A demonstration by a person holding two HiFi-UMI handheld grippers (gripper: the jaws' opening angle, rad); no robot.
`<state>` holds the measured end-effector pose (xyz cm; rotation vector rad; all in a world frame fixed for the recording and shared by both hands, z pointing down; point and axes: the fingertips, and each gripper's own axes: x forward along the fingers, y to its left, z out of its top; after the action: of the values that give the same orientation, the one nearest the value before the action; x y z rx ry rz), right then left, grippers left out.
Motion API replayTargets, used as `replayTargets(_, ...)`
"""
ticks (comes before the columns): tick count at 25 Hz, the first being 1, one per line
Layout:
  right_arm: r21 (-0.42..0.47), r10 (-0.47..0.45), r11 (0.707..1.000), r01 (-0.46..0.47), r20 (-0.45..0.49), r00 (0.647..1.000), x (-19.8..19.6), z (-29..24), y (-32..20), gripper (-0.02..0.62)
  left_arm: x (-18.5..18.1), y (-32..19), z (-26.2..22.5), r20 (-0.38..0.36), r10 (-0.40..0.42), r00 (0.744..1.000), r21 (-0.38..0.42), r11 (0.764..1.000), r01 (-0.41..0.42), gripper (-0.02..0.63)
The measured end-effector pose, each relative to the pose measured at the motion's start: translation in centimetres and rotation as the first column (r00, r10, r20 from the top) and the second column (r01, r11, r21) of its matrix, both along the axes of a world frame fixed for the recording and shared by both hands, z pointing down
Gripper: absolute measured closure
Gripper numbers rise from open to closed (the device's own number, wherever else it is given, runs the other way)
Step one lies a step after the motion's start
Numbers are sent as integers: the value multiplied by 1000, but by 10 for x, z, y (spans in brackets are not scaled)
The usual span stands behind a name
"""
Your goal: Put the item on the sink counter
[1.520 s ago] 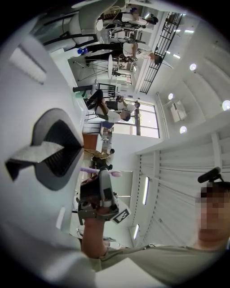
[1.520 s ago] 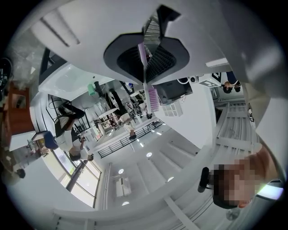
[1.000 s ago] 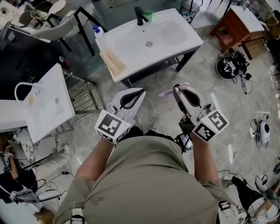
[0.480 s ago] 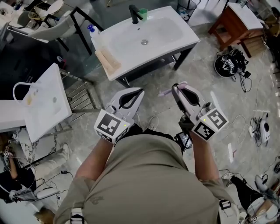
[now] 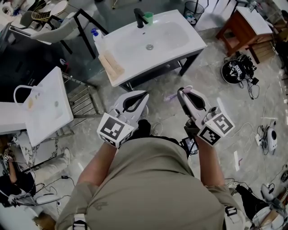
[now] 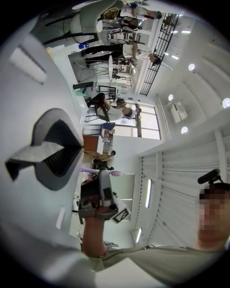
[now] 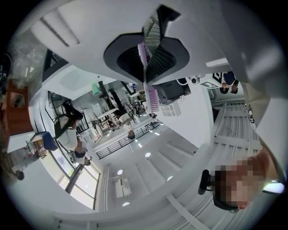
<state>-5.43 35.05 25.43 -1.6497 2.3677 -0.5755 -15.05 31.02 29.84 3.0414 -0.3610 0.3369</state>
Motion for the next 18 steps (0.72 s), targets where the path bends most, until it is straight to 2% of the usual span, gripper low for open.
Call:
replayTargets(10,-10,11,1000,-11,-9,1000,23,4,-28,562,25,-29,5,-15,7,1000,-11,1000,-7,600)
replayTargets(18,-24,23,999,-23,-8,1000,45,12,-72,563,46,-71,16,-12,18,1000,-30,999,-18,600)
